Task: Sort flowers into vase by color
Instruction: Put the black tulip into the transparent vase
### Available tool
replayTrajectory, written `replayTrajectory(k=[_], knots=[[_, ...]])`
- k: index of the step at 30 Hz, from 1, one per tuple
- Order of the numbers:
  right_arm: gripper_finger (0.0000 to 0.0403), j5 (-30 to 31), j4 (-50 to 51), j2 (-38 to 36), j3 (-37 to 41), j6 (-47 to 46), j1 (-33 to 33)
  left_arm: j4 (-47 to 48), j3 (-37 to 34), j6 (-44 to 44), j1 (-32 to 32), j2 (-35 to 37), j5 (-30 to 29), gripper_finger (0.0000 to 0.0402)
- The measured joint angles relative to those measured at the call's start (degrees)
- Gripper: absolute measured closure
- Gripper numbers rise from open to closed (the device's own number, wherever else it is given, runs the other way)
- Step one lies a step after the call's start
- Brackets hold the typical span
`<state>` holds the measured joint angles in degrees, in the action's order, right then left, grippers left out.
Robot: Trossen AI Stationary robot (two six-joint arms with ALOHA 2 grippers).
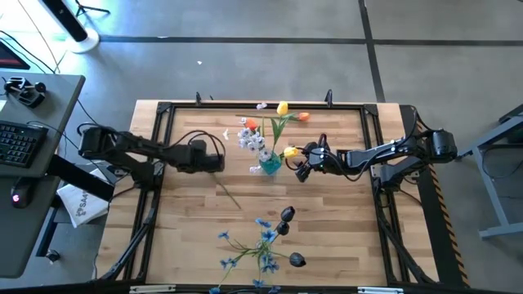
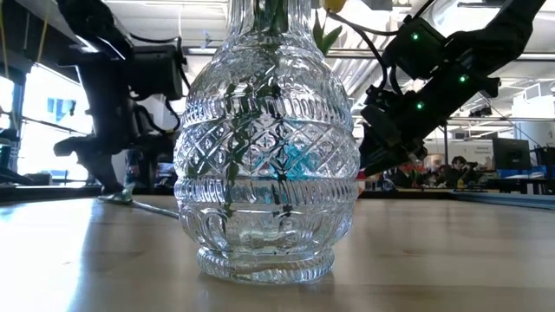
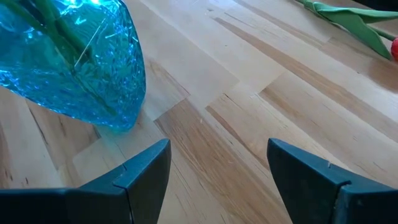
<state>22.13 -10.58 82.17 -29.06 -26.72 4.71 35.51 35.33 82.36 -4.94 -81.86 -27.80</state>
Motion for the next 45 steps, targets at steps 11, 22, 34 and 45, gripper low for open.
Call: replayTrajectory(k=[11,22,34,45], knots=[[0.0139,0.1,0.1,0.0,0.0,0.0,0.0,2.8,0.2,-3.2,-1.2,-3.0,5.0,0.0221],[0.0139,0.1,-0.1,0.0,0.0,1.8,-2.2,4.5,0.8,-10.9,0.3,-2.3,3.6,0.0374],[0.0139,4.1,-1.6,-2.0,-1.8,5.4,-15.6,7.5,7.8,-18.0,16.4,9.8,-14.9,0.0394],[0.0139,14.0,-1.9,-8.3,-9.5,19.2,-27.8,-16.4,12.4,-50.0,38.5,19.4,-31.0,0.0399]])
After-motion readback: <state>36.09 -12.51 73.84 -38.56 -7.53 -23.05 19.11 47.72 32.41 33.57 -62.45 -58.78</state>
